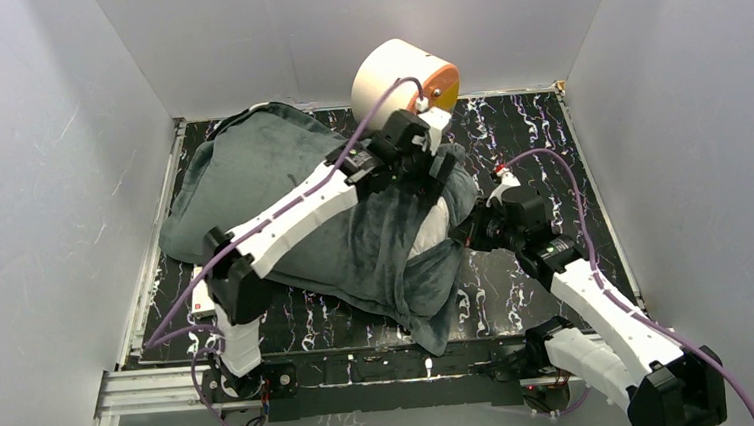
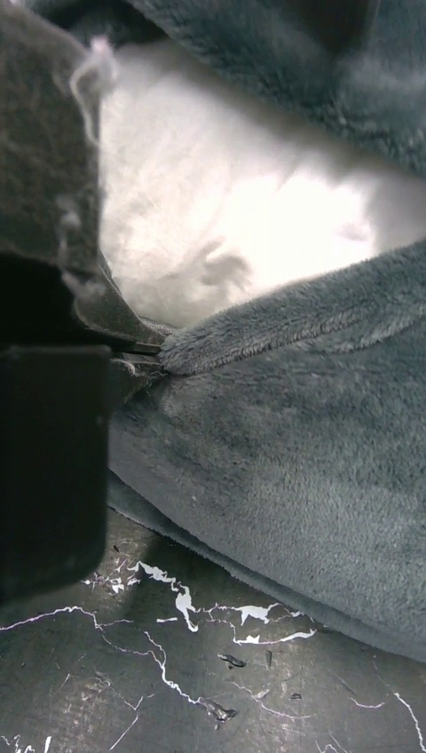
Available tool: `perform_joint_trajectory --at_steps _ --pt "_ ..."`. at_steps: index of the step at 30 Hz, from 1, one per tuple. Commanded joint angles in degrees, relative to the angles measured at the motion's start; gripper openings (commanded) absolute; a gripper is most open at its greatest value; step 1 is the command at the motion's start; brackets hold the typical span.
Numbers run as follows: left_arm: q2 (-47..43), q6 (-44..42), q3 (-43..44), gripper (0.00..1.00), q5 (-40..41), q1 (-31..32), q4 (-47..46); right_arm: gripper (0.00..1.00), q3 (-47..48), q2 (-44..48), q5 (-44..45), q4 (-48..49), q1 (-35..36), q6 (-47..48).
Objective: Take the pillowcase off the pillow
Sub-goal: Remove the pillow from the pillowcase.
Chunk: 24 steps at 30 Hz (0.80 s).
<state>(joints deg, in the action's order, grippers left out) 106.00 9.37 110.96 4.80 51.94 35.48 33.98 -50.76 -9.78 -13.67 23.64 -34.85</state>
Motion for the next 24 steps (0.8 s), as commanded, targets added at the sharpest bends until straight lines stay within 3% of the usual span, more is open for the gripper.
perform_joint_trajectory --at_steps 1,3,4,6,8,10,12,17,20,24 --pt "2.4 -3.1 -1.7 0.87 -4.8 0.5 6.4 0.0 1.4 2.0 -0.5 -3.1 0.4 0.5" --pt "3.3 -4.2 -1.5 0.86 -4.8 0.6 7.3 0.0 0.9 2.0 -0.2 -3.4 0.4 0.3" --pt "4.4 -4.5 -0.5 0.8 -3.9 0.7 8.7 0.0 0.8 1.8 0.2 -3.8 0.4 0.3" --pt "7.2 -4.1 4.5 0.46 2.1 0.9 14.0 0.0 1.1 1.5 2.5 -5.6 0.4 0.6" --pt "7.9 -3.6 7.3 0.17 13.4 1.0 17.3 0.0 1.8 1.7 8.5 -8.9 0.4 -0.7" --pt "5.5 -3.5 5.0 0.0 22.9 0.7 15.5 0.0 -0.3 3.5 15.4 -9.9 0.2 -2.9" --pt "1.8 -3.4 1.3 0.0 24.7 -1.4 12.9 0.0 -4.0 6.1 18.7 -9.6 -0.8 -6.4" --pt "-5.4 -4.7 -10.4 0.0 12.1 -4.8 9.4 0.01 -8.4 10.2 10.8 -5.9 -2.1 -8.9" --pt "-7.6 -3.7 -16.6 0.0 5.7 -4.7 7.7 0.23 -5.3 11.0 2.0 -2.0 -2.1 -4.7" --pt "-10.8 -1.2 -22.3 0.0 1.8 -4.7 4.0 0.43 6.0 5.8 -3.7 -2.9 -2.1 0.6"
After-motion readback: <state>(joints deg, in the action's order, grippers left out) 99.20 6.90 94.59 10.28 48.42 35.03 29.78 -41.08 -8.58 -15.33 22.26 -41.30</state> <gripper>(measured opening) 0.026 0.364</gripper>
